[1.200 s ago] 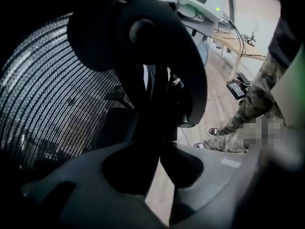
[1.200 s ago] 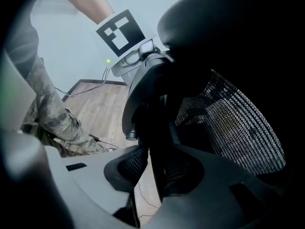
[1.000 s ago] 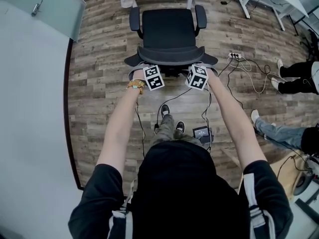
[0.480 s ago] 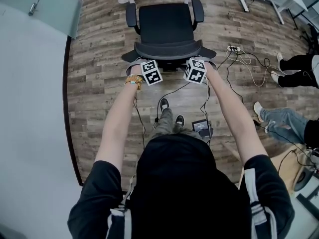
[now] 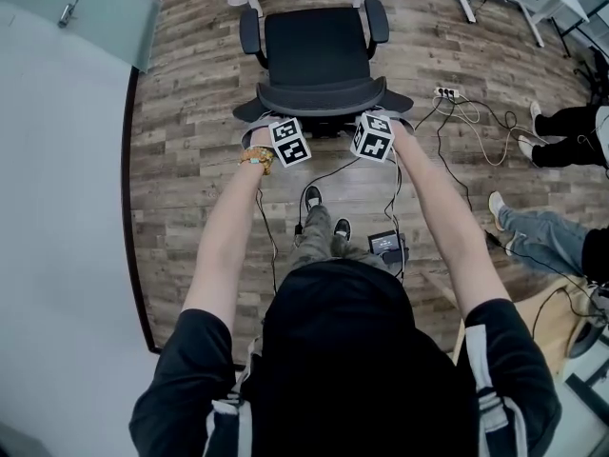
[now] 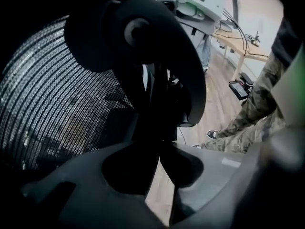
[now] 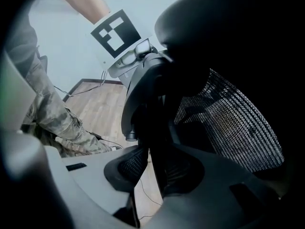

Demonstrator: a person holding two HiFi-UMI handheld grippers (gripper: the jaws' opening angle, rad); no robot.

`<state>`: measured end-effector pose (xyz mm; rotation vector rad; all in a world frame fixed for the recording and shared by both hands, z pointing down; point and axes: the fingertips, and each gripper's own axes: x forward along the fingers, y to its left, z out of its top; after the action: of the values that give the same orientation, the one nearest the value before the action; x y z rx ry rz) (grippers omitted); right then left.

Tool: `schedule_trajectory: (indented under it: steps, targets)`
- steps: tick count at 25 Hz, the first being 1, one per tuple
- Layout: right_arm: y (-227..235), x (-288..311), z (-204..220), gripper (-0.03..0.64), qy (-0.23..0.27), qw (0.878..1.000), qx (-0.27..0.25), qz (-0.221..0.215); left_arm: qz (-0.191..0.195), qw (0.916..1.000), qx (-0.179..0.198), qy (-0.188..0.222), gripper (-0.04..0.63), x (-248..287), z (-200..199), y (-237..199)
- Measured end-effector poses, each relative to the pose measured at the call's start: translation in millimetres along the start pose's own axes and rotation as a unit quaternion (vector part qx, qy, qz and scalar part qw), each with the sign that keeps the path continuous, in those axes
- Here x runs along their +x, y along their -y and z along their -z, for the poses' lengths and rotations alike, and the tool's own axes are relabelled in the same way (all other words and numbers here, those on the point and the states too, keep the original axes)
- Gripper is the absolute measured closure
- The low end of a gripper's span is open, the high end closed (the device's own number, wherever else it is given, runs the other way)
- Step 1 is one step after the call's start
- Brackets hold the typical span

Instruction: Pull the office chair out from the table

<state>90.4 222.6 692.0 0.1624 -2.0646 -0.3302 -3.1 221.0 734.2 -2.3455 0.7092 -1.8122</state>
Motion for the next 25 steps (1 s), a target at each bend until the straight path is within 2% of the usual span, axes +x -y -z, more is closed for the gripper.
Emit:
schedule_trajectory:
  steps: [14, 25]
  targets:
    - [-29, -18, 12, 0.545, 0.005, 1.0, 0.0, 0.006, -0.009, 1.0, -0.001, 0.001, 0.499, -10, -12, 35]
    - [-34, -17, 8, 0.545, -0.001, 1.0, 0.006, 0.012, -0.01, 0.9999, 0.003, 0.005, 0.497, -12, -8, 37]
